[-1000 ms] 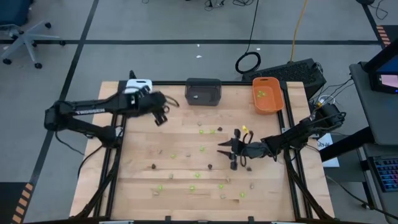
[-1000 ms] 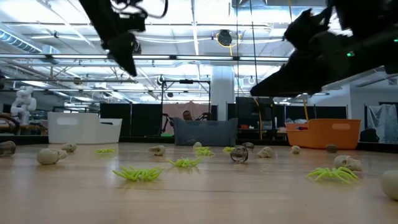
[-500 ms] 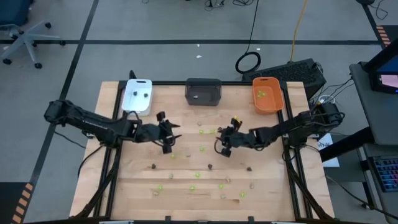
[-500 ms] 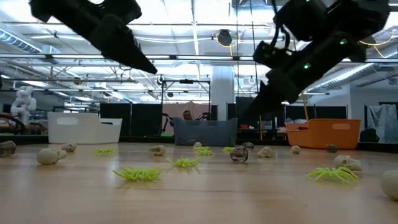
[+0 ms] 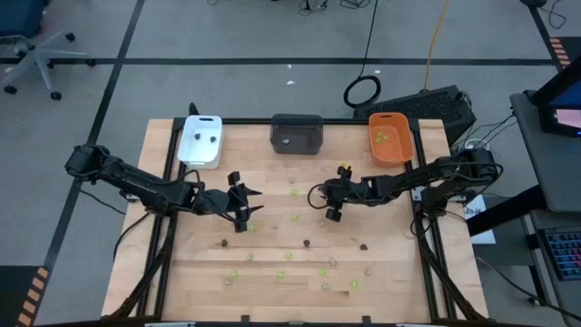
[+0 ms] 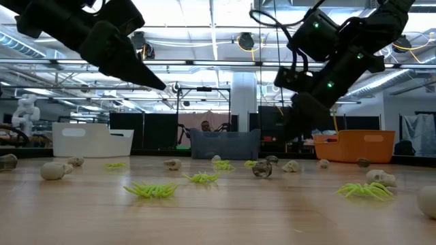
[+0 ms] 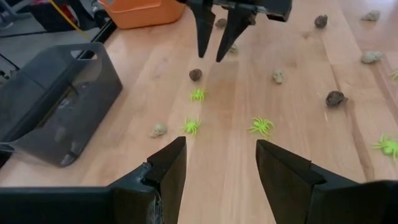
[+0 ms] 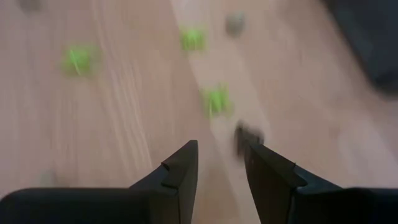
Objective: Sort Halloween decoration
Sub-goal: Put the white toy skull into the black bin
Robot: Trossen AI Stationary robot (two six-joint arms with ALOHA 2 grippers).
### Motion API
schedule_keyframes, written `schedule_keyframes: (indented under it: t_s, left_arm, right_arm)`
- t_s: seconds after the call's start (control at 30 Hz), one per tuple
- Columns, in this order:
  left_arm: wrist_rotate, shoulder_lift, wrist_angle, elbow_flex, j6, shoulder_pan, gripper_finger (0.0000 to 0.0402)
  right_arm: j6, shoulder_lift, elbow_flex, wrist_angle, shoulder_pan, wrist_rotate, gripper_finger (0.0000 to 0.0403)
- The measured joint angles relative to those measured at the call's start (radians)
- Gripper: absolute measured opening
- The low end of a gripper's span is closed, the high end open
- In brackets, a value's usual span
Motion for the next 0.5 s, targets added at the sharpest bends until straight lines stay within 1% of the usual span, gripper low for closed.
schedule_keyframes:
  t_s: [0.1,0.23,0.37,0.5]
  left_arm:
    - [-0.001,0.000,-0.001,-0.006,-0.002,0.000,0.0192]
    - [-0.002,0.011,0.010,-0.007,-0.003,0.000,0.0192]
    - [-0.001,0.038,0.040,-0.006,-0.003,0.000,0.0192]
    - [0.001,0.075,0.069,-0.006,0.001,0.000,0.0192]
  right_arm:
    - [0.056,-0.008,0.002,-0.101,0.012,-0.004,0.0120]
    - [0.107,-0.023,0.059,-0.313,0.041,-0.023,0.0120]
    - [0.090,-0.043,0.132,-0.478,0.074,-0.024,0.0120]
    - [0.052,-0.048,0.147,-0.588,0.090,-0.045,0.0120]
